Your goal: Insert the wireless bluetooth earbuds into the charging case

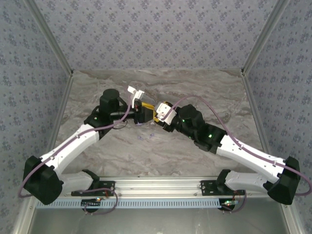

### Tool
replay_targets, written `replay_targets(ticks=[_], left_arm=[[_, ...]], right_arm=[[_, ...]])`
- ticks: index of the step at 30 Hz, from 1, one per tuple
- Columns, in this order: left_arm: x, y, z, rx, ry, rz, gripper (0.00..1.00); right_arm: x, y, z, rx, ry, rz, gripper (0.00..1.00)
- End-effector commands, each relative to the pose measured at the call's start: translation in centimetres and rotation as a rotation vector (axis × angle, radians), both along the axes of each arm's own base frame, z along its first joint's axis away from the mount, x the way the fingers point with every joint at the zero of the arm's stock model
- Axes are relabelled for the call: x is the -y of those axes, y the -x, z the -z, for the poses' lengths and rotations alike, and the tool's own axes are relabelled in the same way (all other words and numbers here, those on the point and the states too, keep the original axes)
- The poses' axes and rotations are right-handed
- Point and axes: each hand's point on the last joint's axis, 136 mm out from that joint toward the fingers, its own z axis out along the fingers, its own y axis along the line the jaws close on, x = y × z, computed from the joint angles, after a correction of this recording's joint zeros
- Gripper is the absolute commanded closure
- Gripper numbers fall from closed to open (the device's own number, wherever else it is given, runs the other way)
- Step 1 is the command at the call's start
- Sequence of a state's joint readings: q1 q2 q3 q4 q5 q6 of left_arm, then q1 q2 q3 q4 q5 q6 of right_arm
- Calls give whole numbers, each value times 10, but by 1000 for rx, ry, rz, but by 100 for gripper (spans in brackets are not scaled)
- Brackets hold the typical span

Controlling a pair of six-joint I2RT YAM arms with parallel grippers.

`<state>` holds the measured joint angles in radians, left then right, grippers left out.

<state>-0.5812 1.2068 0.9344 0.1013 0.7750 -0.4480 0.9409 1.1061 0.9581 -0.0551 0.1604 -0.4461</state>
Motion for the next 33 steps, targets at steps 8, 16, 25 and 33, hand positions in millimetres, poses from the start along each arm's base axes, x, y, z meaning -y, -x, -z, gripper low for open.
replay_targets(ticks=[8,16,25,33], left_arm=[[9,9,-1,12,-16,86,66],[5,7,-5,54,-19,54,80],[-4,4,-29,206,72,-29,89],[-2,20,-44,357,139,-29,91]], right_arm=[[-7,1,-15,12,-20,-20,52],[9,11,-26,-51,-67,-62,26],[40,18,-36,-309,-302,-159,2],[38,-1,-46,-442,-492,-191,3]])
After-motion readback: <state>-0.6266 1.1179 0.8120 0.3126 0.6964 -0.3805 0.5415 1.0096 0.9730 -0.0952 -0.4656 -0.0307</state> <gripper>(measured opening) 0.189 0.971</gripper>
